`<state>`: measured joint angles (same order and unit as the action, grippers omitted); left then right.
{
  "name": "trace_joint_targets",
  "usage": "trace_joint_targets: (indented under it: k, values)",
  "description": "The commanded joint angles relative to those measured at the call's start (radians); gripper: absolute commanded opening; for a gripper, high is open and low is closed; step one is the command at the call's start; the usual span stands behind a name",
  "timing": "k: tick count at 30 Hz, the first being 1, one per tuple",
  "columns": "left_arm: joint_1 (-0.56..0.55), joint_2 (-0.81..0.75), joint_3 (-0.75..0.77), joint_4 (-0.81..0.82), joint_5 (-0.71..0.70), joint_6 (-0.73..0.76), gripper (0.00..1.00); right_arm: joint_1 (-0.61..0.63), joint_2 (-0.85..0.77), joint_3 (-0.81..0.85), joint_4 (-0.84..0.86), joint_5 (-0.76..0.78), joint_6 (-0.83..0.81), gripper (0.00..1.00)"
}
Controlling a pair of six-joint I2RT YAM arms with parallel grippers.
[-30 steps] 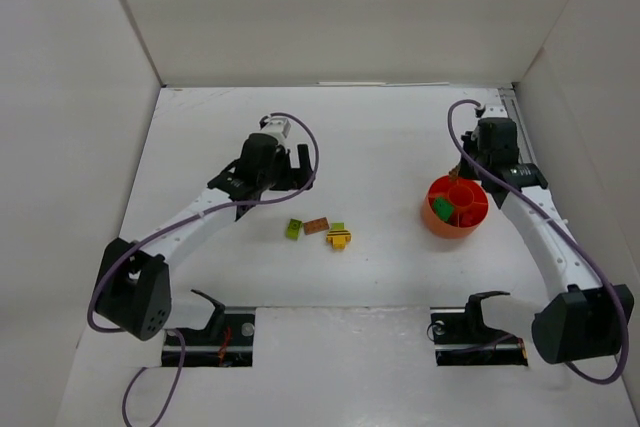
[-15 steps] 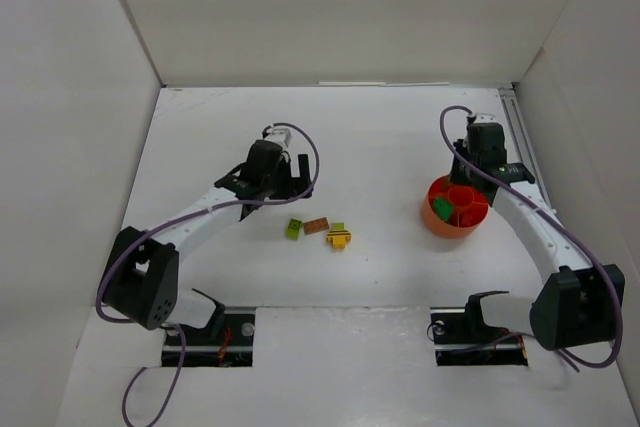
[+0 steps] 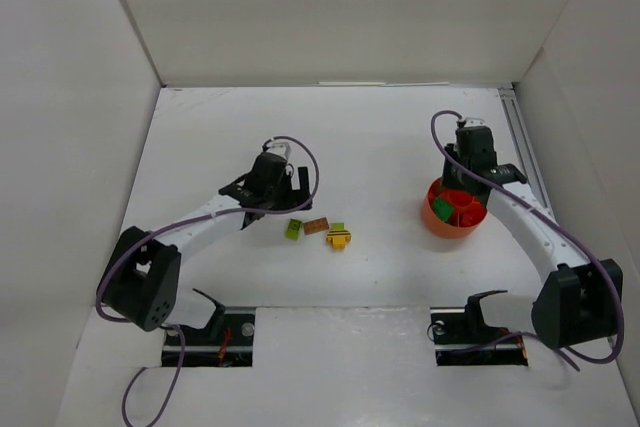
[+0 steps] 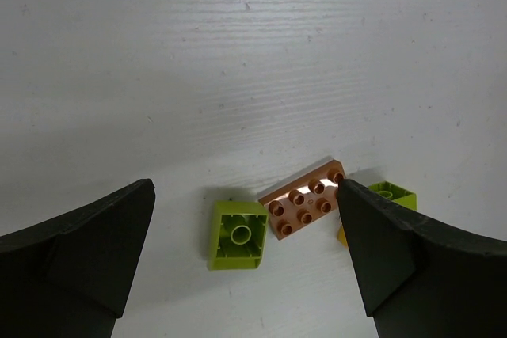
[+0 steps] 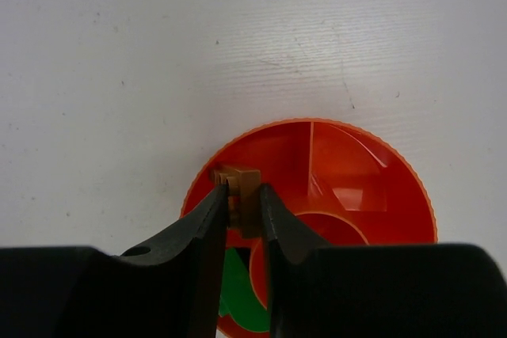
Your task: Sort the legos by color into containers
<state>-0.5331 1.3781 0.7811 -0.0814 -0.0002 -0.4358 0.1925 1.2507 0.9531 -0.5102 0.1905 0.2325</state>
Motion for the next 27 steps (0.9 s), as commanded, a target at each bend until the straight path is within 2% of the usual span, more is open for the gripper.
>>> trace_joint_targets:
  k: [1,7,10,12,13,15,17,18,20,22,27]
  values:
    - [-0.001,-0.053,-0.016,-0.009,-0.02,-0.032,1.0,0.022,-0.016,0.013,0.009,0.023,0.011,0.28]
    - [-0.001,-0.134,-0.046,-0.027,-0.049,-0.064,1.0,0.042,-0.054,0.033,-0.02,0.058,0.004,0.44]
    - [-0.001,-0.187,-0.057,-0.038,-0.049,-0.116,1.0,0.065,-0.095,0.059,-0.005,0.058,-0.1,0.44]
    - [-0.001,-0.217,-0.057,-0.072,-0.058,-0.145,1.0,0.109,-0.118,0.07,0.03,-0.014,-0.175,0.47]
    - [-0.001,-0.249,-0.057,-0.084,-0.072,-0.164,1.0,0.129,-0.128,0.07,0.076,-0.07,-0.293,0.49]
    - [-0.001,-0.284,-0.057,-0.116,-0.086,-0.214,1.0,0.206,-0.119,0.088,0.094,-0.245,-0.367,0.56]
    - [-0.001,-0.345,-0.057,-0.173,-0.098,-0.25,1.0,0.269,-0.056,0.122,0.12,-0.356,-0.454,0.67]
    - [0.008,-0.367,-0.057,-0.196,-0.109,-0.294,1.0,0.31,-0.033,0.122,0.143,-0.411,-0.485,0.68]
    - [0.022,-0.43,-0.057,-0.254,-0.109,-0.331,1.0,0.459,0.045,0.122,0.229,-0.395,-0.537,0.75]
    - [0.044,-0.468,-0.078,-0.28,-0.064,-0.363,1.0,0.562,0.111,0.122,0.272,-0.404,-0.576,0.76]
    - [0.044,-0.565,-0.138,-0.328,-0.035,-0.409,1.0,0.662,0.339,0.171,0.367,-0.428,-0.709,0.77]
